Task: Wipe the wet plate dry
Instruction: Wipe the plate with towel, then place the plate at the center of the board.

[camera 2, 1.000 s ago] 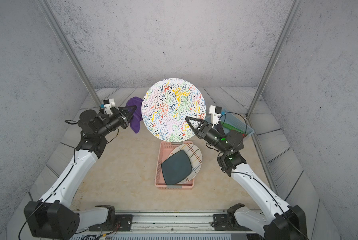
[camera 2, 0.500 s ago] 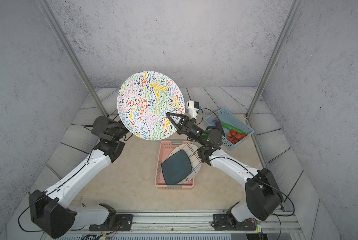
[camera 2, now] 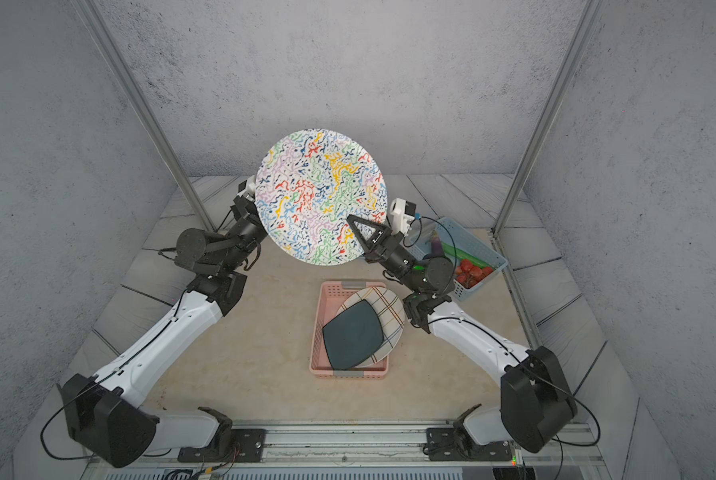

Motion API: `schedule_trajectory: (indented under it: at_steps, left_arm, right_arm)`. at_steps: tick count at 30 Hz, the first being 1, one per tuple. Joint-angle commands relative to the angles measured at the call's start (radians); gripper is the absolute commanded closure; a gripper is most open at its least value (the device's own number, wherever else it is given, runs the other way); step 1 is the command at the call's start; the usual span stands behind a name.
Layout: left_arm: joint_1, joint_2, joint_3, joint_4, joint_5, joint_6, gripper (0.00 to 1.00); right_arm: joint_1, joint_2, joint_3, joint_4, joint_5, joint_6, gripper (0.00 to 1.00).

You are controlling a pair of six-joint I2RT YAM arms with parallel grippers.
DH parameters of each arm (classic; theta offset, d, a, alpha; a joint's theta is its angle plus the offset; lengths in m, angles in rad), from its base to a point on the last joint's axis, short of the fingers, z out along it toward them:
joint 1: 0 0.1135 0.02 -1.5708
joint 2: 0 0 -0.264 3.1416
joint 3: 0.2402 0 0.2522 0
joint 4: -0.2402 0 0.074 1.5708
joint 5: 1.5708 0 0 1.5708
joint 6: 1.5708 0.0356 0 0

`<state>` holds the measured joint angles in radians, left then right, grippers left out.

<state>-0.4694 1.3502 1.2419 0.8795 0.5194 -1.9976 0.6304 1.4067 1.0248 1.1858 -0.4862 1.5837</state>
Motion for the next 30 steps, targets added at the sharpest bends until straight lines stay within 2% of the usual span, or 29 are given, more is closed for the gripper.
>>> schedule_trajectory:
  at_steps: [1,3,5,8,10,11,12,14,16,17,19,23,30]
  left_arm:
    - [-0.133,0.01,0.032,0.117,0.027,0.026,1.0]
    - [-0.179,0.005,0.004,0.118,0.021,0.04,1.0]
    - [-0.18,-0.025,-0.041,0.134,0.008,0.038,1.0]
    - [-0.118,-0.105,-0.126,0.102,0.014,0.059,1.0]
    - [-0.033,-0.183,-0.151,0.009,0.057,0.109,1.0]
    - [0.018,-0.228,-0.149,-0.073,0.094,0.164,1.0]
    - [0.052,-0.27,-0.139,-0.193,0.133,0.272,1.0]
    - [0.133,-0.341,-0.05,-0.57,0.188,0.572,1.0]
    - [0.148,-0.347,0.129,-1.028,0.159,0.928,1.0]
    - [0.15,-0.323,0.219,-1.227,0.129,1.083,1.0]
    - [0.152,-0.293,0.3,-1.403,0.081,1.225,1.0]
    - [0.152,-0.278,0.328,-1.513,0.06,1.343,1.0]
    - [0.153,-0.321,0.27,-1.47,0.067,1.349,1.0]
  right_arm:
    - [0.023,0.041,0.079,0.003,-0.003,-0.043,1.0]
    - [-0.021,0.074,0.137,-0.006,0.008,-0.017,1.0]
    - [-0.097,0.097,0.169,-0.008,0.024,0.021,1.0]
    - [-0.215,0.091,0.163,0.003,0.04,0.065,1.0]
    - [-0.278,0.061,0.121,0.0,0.042,0.074,1.0]
    - [-0.304,0.042,0.09,-0.017,0.038,0.067,1.0]
    - [-0.32,0.019,0.06,-0.072,0.032,0.05,1.0]
    - [-0.33,-0.023,0.015,-0.236,0.007,-0.026,1.0]
    - [-0.308,-0.044,0.019,-0.526,-0.056,-0.16,1.0]
    - [-0.276,-0.044,0.053,-0.732,-0.08,-0.271,1.0]
    - [-0.206,-0.02,0.104,-0.959,-0.07,-0.415,1.0]
    - [-0.038,0.1,0.233,-1.202,-0.037,-0.606,1.0]
    - [0.191,0.429,0.524,-1.405,-0.012,-0.731,1.0]
